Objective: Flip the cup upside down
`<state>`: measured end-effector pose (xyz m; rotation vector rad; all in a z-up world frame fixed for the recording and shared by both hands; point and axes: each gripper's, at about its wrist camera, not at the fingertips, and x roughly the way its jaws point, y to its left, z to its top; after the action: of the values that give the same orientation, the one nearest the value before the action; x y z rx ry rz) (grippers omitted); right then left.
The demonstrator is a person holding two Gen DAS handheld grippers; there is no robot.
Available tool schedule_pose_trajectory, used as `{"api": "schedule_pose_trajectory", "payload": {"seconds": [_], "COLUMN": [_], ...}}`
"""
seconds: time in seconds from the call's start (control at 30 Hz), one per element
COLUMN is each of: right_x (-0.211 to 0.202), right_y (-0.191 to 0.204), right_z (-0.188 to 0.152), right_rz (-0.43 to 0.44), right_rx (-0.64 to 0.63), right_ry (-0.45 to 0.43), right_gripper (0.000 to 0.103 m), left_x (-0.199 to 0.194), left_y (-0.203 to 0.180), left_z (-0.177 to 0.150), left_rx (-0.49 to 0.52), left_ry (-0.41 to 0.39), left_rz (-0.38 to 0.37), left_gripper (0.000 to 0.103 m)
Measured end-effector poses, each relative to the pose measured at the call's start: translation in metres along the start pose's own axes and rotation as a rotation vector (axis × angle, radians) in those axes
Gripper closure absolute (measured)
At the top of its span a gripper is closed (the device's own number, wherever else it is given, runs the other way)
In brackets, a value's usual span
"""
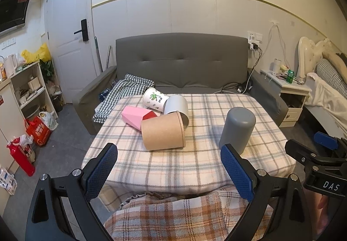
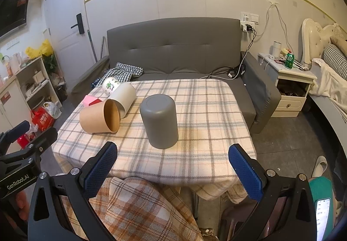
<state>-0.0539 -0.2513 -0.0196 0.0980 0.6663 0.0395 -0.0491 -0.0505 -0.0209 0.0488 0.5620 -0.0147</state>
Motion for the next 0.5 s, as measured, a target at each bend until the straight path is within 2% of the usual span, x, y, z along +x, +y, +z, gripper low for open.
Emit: {"api": "schedule_pose_trajectory", "payload": {"seconds": [0.5], "right_x": [0.0017], "right_y": [-0.0002], "right_z": [-0.0022], "right_rz": [0.001], "right_rx": [-0.001], "right_ry": [0.004], "right_gripper": [0.0], "left_x": [0.0004], "left_y": [-0.0003], "left_z": [0.0], "left_rx": [-0.002], "left_ry": [0.006], "left_rz": [0.001], "left_gripper": [0.004]}}
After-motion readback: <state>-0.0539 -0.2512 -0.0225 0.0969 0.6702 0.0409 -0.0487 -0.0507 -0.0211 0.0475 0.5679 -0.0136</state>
